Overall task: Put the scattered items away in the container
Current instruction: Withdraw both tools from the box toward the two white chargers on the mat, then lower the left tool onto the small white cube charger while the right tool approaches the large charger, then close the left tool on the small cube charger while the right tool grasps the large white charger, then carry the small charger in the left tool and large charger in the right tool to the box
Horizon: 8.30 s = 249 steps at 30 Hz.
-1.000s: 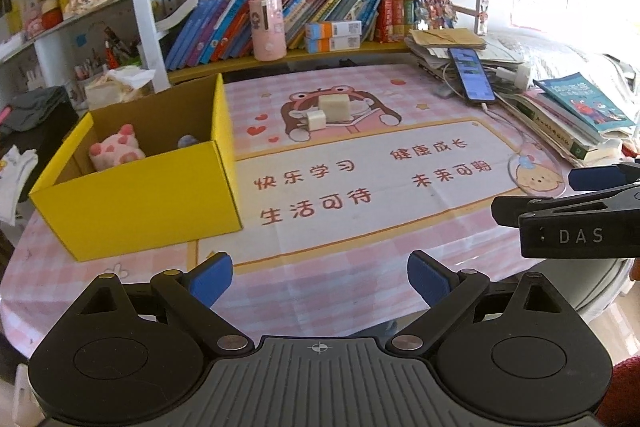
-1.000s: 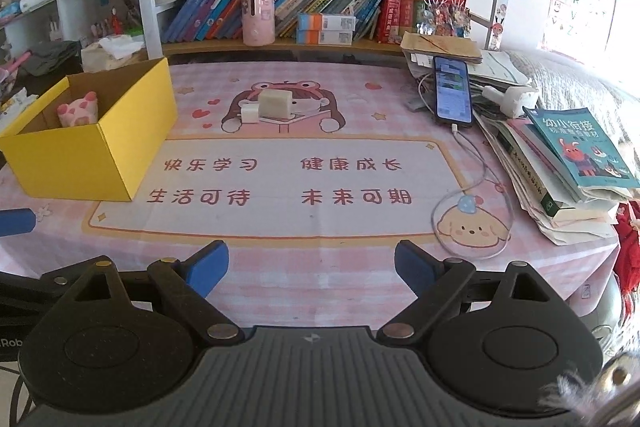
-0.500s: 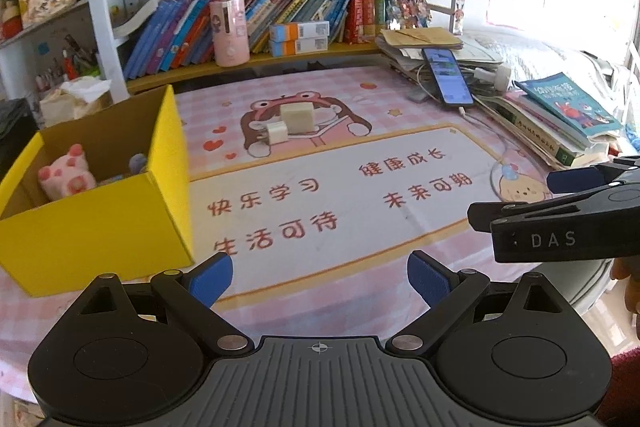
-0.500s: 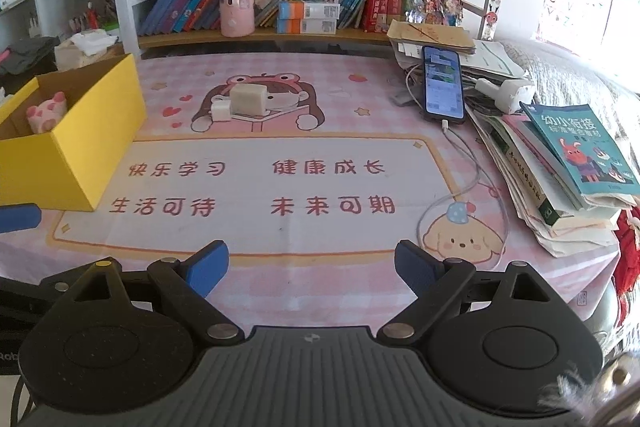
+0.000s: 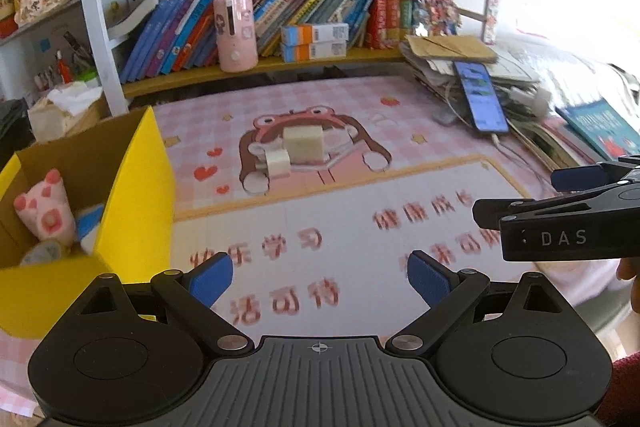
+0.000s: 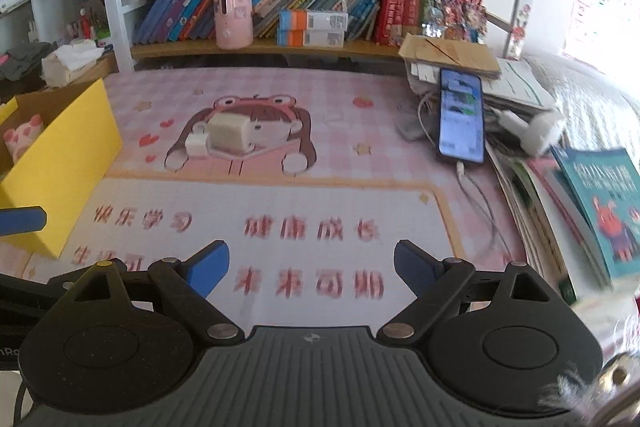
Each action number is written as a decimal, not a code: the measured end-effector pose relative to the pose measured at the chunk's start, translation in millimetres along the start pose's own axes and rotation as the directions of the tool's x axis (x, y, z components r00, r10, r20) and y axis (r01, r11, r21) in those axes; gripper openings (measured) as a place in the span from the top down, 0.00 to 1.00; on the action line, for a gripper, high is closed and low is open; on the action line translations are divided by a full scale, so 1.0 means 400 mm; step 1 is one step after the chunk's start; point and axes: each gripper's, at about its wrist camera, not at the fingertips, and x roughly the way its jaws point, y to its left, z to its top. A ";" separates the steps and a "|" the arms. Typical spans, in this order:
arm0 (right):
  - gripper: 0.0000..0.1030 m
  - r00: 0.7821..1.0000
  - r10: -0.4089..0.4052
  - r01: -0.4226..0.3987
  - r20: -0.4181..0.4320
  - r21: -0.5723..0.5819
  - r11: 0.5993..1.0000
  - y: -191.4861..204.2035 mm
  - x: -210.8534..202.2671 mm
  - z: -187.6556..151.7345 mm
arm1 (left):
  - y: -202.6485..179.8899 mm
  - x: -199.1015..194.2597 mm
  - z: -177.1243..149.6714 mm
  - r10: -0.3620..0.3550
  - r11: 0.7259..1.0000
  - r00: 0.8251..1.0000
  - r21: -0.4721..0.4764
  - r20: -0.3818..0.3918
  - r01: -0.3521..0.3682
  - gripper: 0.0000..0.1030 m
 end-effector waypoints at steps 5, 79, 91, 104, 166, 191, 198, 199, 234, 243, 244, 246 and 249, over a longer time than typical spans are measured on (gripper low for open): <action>0.13 0.998 0.055 -0.054 0.009 -0.026 0.998 -0.047 0.062 0.067 | -0.007 0.047 0.058 0.067 0.997 0.998 -0.045 0.014 -0.066 0.07; 0.61 0.874 0.433 -0.480 -0.221 -0.254 0.840 0.038 0.644 0.331 | 0.086 0.556 0.207 0.172 0.971 0.968 -0.136 -0.180 -0.198 0.60; 0.75 0.887 0.424 -0.459 -0.185 -0.236 0.857 0.029 0.606 0.331 | 0.081 0.496 0.217 0.174 0.974 0.976 -0.125 -0.128 -0.190 0.60; 0.75 0.909 0.400 -0.415 -0.116 -0.182 0.892 -0.047 0.476 0.306 | 0.027 0.371 0.240 0.147 0.983 0.987 -0.104 -0.058 -0.152 0.60; 0.78 0.989 0.141 -0.141 -0.034 0.023 0.990 0.212 -0.208 -0.160 | 0.139 -0.251 -0.156 -0.132 0.991 0.991 -0.024 0.028 0.133 0.60; 0.78 0.961 0.275 -0.276 -0.032 -0.146 0.950 0.455 -0.297 -0.171 | 0.328 -0.405 -0.287 0.037 0.987 0.998 -0.158 0.056 -0.027 0.60; 0.78 0.944 0.327 -0.331 -0.055 -0.193 0.924 0.513 -0.280 -0.162 | 0.375 -0.423 -0.311 0.092 0.975 0.995 -0.204 0.040 -0.082 0.60; 0.78 0.941 0.332 -0.337 -0.056 -0.198 0.921 0.519 -0.278 -0.160 | 0.380 -0.425 -0.312 0.097 0.974 0.995 -0.207 0.039 -0.086 0.60; 0.78 0.925 0.374 -0.343 0.062 -0.284 0.895 0.649 -0.177 0.056 | 0.579 -0.362 -0.115 0.163 0.981 0.974 -0.131 0.158 -0.143 0.60; 0.78 0.902 0.428 -0.389 0.051 -0.334 0.859 0.672 -0.014 0.209 | 0.618 -0.223 -0.009 0.174 0.984 0.980 -0.048 0.095 -0.170 0.60; 0.78 0.897 0.440 -0.399 0.047 -0.344 0.850 0.676 0.006 0.223 | 0.624 -0.204 -0.003 0.174 0.984 0.981 -0.040 0.081 -0.172 0.60; 0.78 0.892 0.453 -0.418 0.016 -0.358 0.835 0.687 0.052 0.254 | 0.639 -0.166 0.009 0.171 0.985 0.984 -0.034 0.045 -0.169 0.60; 0.78 0.884 0.466 -0.447 -0.043 -0.374 0.813 0.708 0.124 0.295 | 0.662 -0.108 0.022 0.158 0.987 0.987 -0.036 -0.015 -0.158 0.60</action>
